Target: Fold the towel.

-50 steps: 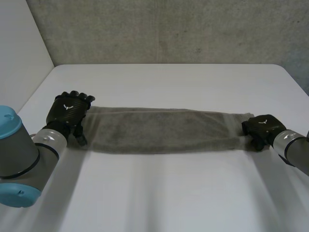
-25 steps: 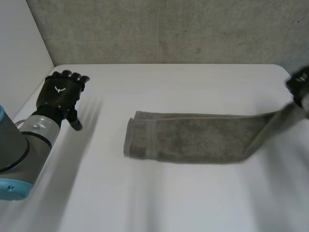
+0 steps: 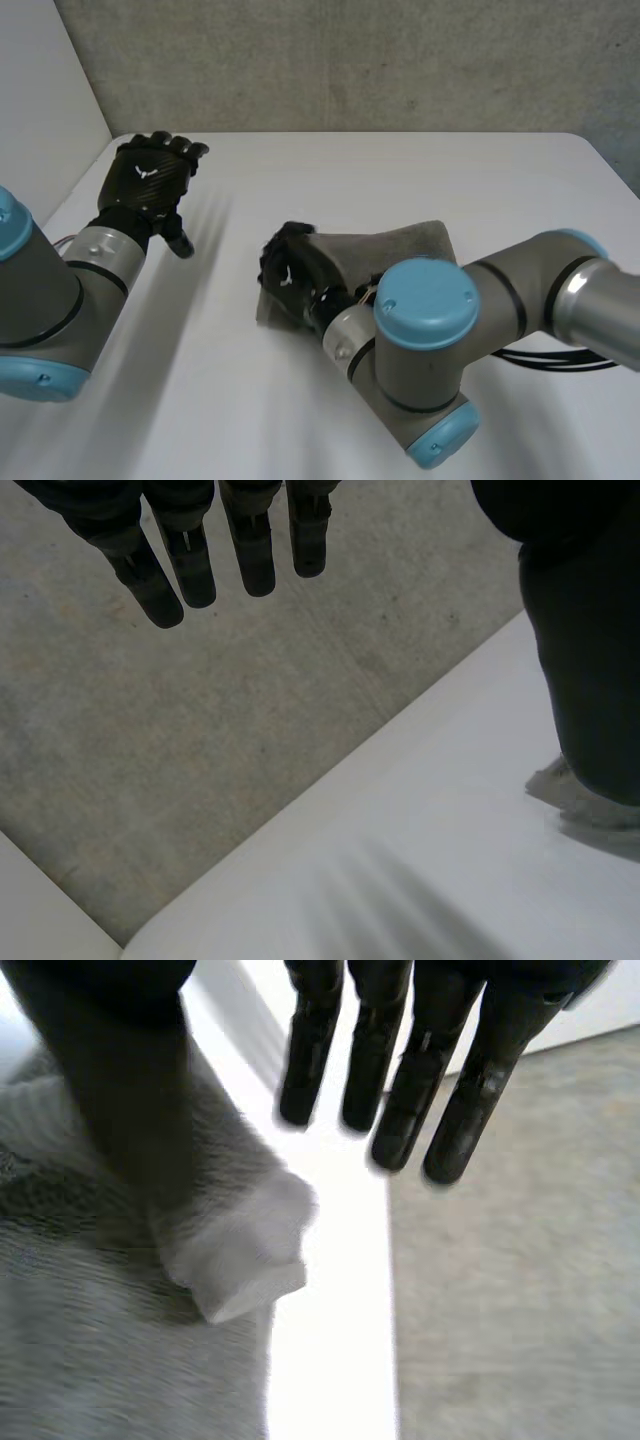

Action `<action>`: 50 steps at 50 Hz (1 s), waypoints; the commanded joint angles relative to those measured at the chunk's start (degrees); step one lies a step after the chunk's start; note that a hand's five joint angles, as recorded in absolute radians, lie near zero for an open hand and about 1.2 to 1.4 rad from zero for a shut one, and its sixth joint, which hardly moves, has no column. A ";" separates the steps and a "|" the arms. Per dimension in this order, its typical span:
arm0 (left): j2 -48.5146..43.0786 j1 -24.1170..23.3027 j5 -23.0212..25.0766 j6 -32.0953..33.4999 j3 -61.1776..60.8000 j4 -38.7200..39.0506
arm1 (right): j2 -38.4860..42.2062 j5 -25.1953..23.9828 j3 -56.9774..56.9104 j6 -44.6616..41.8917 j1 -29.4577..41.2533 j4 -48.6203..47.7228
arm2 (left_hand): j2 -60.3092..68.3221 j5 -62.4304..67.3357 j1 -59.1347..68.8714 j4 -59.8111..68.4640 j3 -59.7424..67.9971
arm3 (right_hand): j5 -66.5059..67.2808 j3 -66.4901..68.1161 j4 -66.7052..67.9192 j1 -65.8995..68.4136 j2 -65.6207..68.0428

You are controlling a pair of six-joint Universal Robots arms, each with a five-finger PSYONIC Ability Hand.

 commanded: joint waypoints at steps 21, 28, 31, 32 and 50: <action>-1.76 -9.41 -0.76 -1.86 -0.10 0.03 | -19.57 -1.05 18.98 34.29 -20.99 4.63 | -3.72 -11.71 -4.37 -4.23 -3.16 | -25.96 -28.25 -27.99 -26.07 -25.58; -2.81 -10.90 -2.16 -1.78 -0.54 0.03 | -18.78 -2.98 25.39 33.23 -27.22 4.01 | -3.72 -11.71 -4.37 -4.23 -3.16 | -16.66 -18.95 -18.69 -16.77 -16.28; -3.34 -10.90 -2.25 -1.78 -0.45 0.12 | -18.26 -6.05 25.66 33.14 -28.81 4.28 | -3.72 -11.71 -4.37 -4.23 -3.16 | -7.92 -10.22 -9.95 -8.04 -7.54; -3.35 -10.90 -2.25 -1.78 -0.45 0.12 | -18.25 -6.06 25.66 33.14 -28.81 4.28 | -3.72 -11.71 -4.37 -4.23 -3.16 | -7.88 -10.17 -9.91 -7.99 -7.50; -2.73 -10.73 -2.34 -1.86 -0.45 0.03 | -15.61 -1.33 20.57 29.99 -28.29 4.27 | -3.72 -11.71 -4.37 -4.23 -3.16 | 44.04 41.75 42.01 43.93 44.42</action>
